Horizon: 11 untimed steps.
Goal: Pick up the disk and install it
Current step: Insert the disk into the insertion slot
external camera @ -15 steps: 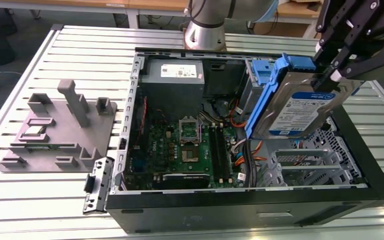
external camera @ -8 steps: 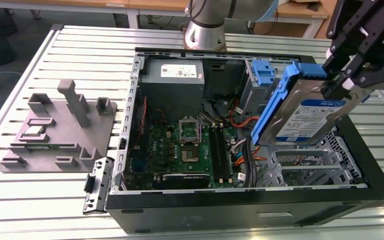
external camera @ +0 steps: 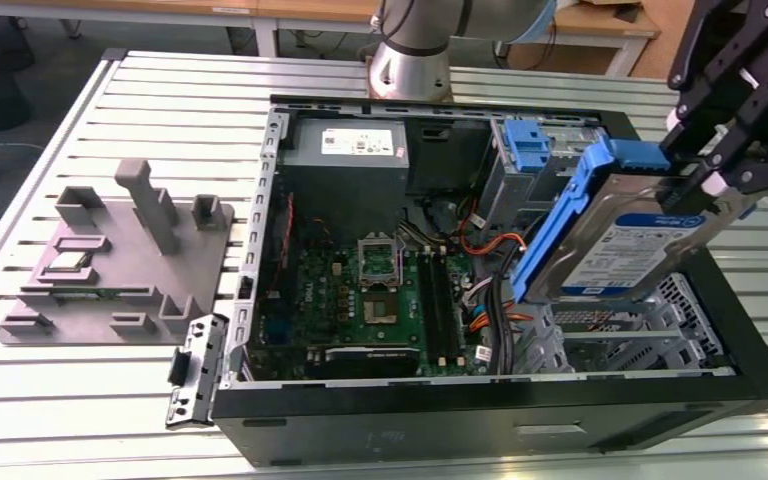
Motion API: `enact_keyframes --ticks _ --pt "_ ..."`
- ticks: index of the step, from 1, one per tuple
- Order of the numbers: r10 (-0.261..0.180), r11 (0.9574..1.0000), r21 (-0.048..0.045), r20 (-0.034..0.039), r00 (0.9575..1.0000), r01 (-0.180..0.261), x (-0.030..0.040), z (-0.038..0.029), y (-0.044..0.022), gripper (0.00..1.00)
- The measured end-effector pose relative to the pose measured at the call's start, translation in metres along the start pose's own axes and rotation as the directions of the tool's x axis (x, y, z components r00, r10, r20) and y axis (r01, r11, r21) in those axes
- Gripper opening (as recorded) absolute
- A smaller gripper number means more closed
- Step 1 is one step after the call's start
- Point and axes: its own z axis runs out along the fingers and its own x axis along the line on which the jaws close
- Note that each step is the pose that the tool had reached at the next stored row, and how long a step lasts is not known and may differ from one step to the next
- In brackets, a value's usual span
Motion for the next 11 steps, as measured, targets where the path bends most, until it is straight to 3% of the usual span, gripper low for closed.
enact_keyframes --ticks 5,11 --pt "0.0 1.0 -0.001 0.0 1.0 0.0 -0.0002 -0.0003 -0.01 0.35" --pt "0.0 1.0 -0.0029 -0.0002 1.0 0.0 -0.0006 -0.001 -0.0269 0.35"
